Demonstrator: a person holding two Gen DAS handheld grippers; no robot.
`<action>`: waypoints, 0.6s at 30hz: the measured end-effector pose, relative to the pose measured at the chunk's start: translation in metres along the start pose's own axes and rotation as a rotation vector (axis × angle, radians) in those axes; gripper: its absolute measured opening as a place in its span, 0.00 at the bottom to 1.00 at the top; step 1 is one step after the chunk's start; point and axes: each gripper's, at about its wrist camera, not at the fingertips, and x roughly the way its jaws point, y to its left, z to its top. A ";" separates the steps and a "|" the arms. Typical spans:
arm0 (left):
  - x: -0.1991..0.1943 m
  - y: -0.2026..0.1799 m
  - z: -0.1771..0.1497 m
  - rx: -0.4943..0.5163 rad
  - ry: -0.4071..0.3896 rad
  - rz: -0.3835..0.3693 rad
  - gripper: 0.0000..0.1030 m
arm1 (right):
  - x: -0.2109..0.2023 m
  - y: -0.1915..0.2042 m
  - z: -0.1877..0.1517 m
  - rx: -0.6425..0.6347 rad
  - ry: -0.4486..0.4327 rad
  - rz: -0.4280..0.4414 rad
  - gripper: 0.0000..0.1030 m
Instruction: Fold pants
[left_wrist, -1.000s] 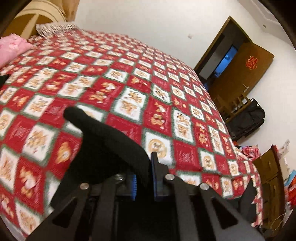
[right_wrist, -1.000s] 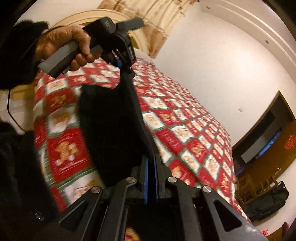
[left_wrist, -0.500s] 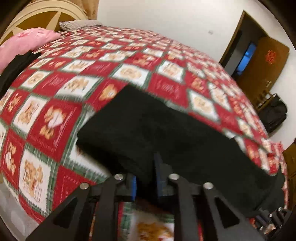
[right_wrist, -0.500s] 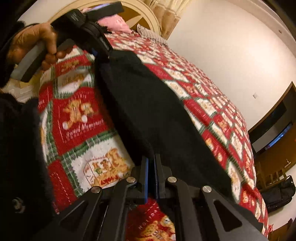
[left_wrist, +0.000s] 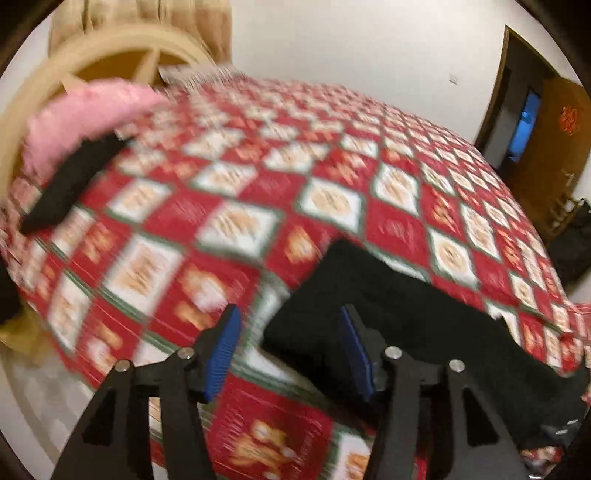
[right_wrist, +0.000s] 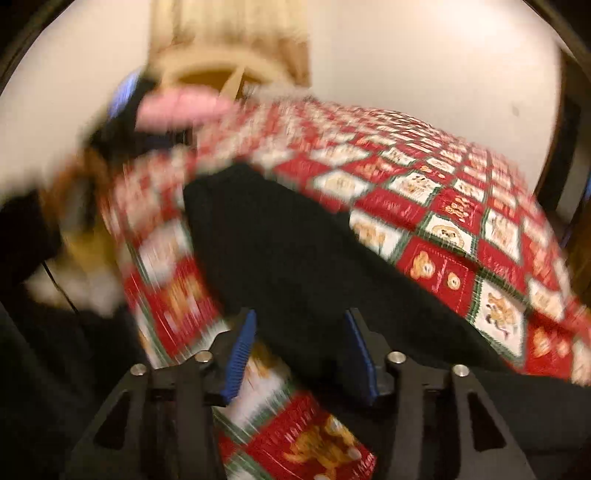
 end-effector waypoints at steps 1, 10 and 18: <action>-0.002 -0.003 0.003 0.013 -0.020 -0.001 0.56 | 0.002 -0.009 0.011 0.060 -0.020 0.009 0.51; 0.028 -0.076 -0.021 0.097 -0.063 -0.066 0.56 | 0.107 -0.037 0.068 0.220 0.102 -0.052 0.29; 0.050 -0.084 -0.046 0.129 -0.036 -0.005 0.59 | 0.156 -0.045 0.065 0.231 0.208 -0.089 0.14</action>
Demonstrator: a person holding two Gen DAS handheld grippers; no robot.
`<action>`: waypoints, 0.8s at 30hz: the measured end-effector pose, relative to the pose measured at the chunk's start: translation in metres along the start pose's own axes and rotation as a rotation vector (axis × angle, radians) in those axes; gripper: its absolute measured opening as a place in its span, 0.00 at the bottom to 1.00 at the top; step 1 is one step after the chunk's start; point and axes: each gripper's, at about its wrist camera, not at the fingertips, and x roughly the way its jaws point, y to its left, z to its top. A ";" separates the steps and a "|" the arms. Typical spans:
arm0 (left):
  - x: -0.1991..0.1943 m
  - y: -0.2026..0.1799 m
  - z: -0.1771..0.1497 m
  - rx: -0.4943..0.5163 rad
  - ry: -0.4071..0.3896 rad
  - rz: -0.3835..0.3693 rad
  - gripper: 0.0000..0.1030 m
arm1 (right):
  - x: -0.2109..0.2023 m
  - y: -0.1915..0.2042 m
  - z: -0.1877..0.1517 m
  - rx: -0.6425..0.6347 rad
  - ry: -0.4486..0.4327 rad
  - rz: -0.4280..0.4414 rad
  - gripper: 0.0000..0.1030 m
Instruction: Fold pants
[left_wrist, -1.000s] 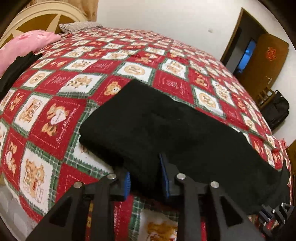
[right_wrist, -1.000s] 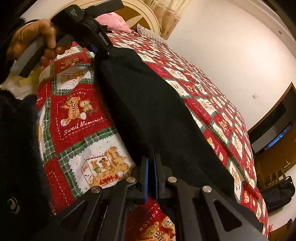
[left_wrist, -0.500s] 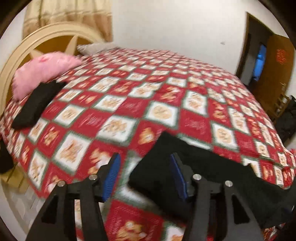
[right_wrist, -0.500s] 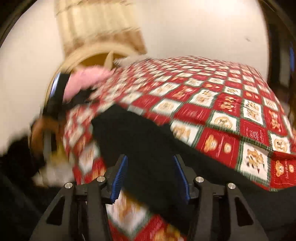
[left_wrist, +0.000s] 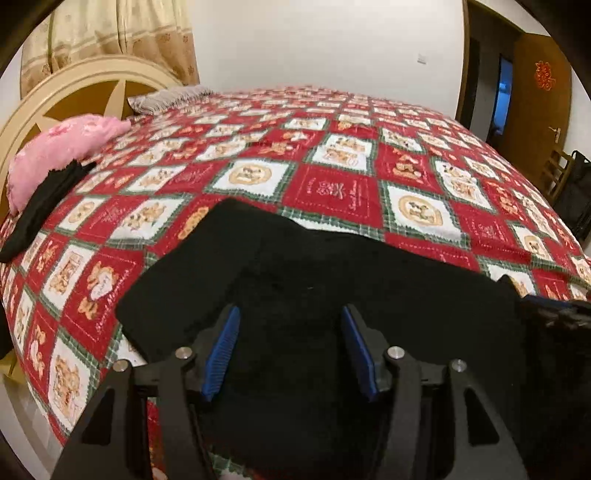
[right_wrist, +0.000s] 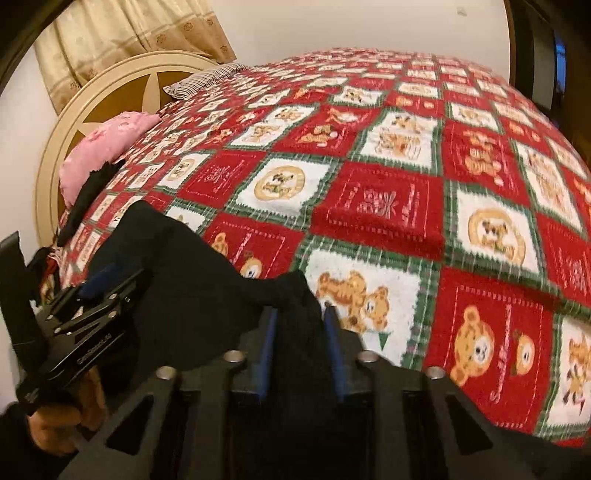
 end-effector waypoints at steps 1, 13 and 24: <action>0.000 -0.001 0.000 0.008 -0.001 0.002 0.61 | -0.001 -0.004 0.002 0.024 0.002 0.014 0.12; 0.003 -0.001 -0.001 0.007 -0.007 -0.013 0.65 | -0.014 -0.040 0.001 0.298 -0.059 0.153 0.14; 0.004 -0.003 -0.002 0.017 -0.005 -0.002 0.67 | -0.183 -0.159 -0.040 0.569 -0.374 -0.413 0.74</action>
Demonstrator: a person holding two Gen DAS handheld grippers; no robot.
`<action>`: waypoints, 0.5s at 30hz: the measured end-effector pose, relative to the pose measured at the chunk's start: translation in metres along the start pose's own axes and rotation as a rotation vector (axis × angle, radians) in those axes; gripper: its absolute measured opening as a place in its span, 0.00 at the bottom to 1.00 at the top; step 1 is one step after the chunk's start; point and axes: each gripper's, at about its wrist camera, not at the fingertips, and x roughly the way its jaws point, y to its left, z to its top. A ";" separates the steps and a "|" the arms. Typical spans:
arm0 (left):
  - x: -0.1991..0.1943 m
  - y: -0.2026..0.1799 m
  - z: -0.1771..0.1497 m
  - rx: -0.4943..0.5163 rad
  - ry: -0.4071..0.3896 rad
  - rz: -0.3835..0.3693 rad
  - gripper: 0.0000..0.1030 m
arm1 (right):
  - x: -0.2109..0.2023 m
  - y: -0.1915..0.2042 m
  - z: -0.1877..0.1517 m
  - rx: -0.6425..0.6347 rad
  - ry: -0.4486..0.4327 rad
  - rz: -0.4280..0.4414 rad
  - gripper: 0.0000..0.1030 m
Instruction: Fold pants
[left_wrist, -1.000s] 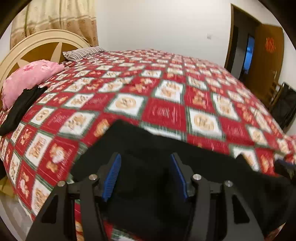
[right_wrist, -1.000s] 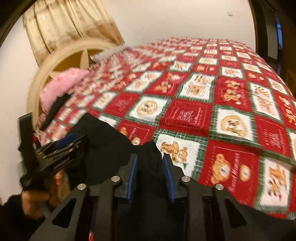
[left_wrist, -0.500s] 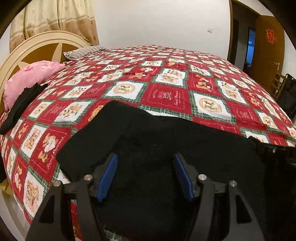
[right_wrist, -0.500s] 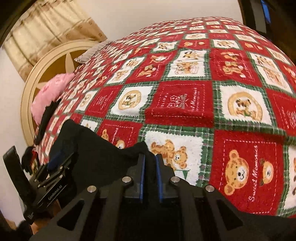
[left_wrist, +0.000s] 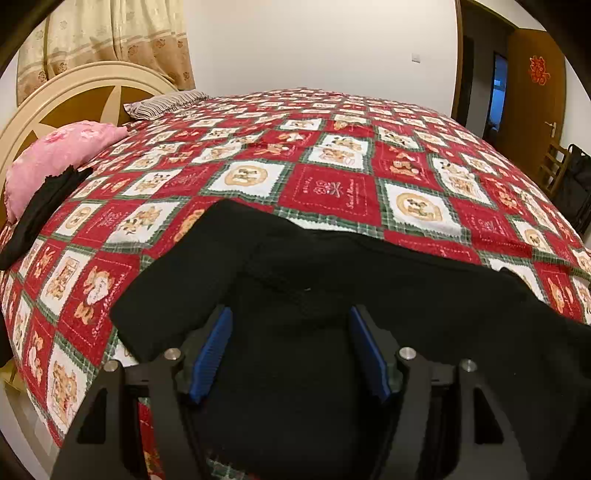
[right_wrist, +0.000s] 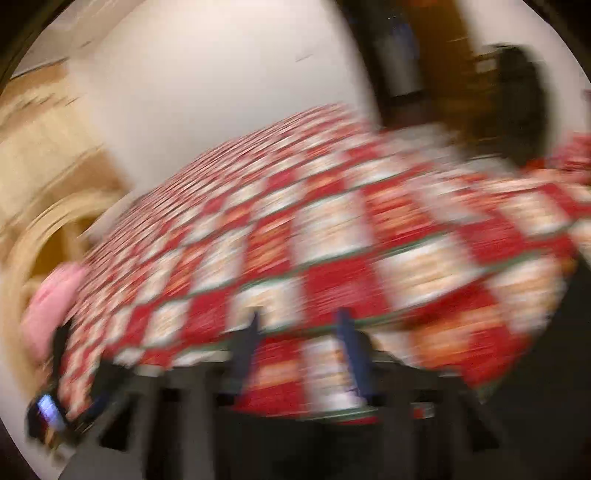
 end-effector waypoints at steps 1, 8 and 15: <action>0.000 0.000 0.000 0.000 0.001 0.003 0.67 | -0.003 -0.023 0.007 0.055 -0.010 -0.072 0.75; 0.000 0.000 0.001 -0.006 0.006 0.008 0.67 | 0.043 -0.110 0.030 0.224 0.134 -0.407 0.75; -0.001 0.001 0.001 -0.002 0.010 0.012 0.68 | 0.065 -0.112 0.020 0.221 0.183 -0.402 0.15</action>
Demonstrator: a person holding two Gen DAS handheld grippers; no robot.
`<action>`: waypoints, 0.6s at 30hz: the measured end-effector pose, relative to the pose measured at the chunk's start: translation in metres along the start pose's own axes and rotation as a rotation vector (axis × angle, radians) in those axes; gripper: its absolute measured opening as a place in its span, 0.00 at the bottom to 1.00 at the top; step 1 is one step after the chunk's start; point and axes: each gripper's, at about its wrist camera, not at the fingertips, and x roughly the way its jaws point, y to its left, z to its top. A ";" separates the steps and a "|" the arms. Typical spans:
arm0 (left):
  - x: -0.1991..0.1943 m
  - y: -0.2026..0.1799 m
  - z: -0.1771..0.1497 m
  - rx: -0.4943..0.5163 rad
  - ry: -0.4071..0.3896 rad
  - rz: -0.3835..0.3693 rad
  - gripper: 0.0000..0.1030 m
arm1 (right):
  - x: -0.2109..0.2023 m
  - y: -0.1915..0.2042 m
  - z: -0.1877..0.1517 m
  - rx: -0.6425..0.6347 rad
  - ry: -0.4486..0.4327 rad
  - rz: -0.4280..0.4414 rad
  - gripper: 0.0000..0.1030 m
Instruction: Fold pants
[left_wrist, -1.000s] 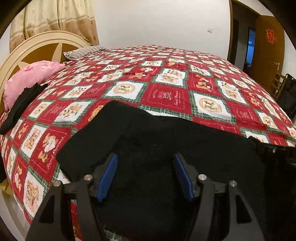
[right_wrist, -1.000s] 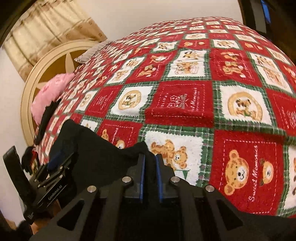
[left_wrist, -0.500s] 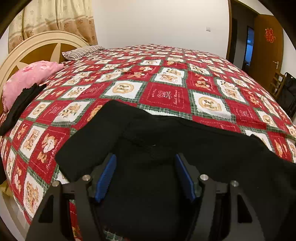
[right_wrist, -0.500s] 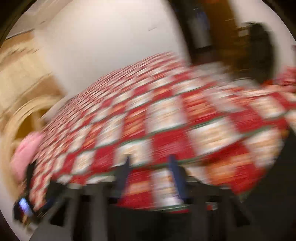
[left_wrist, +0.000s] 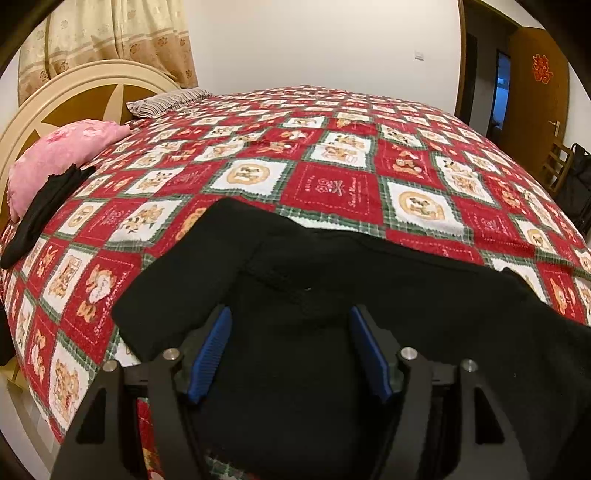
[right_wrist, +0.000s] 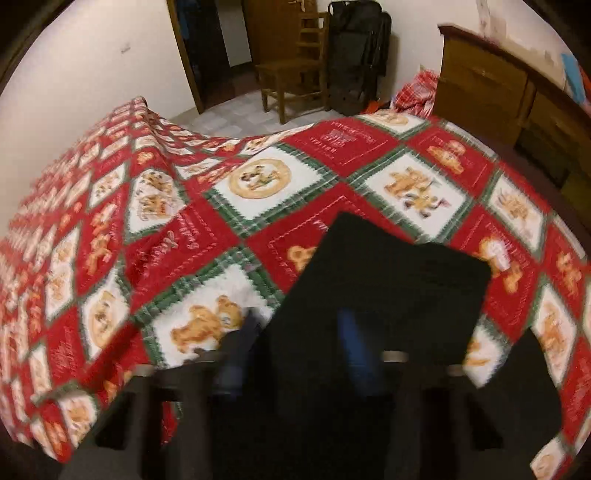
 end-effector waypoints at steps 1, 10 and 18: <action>0.000 0.000 0.000 0.002 0.000 0.003 0.68 | 0.000 -0.008 0.002 0.033 0.021 0.044 0.06; 0.000 0.000 0.001 0.002 0.002 0.005 0.68 | -0.081 -0.059 -0.051 0.220 -0.152 0.345 0.03; 0.000 0.001 0.001 0.002 0.004 0.005 0.68 | -0.130 -0.132 -0.144 0.421 -0.280 0.458 0.03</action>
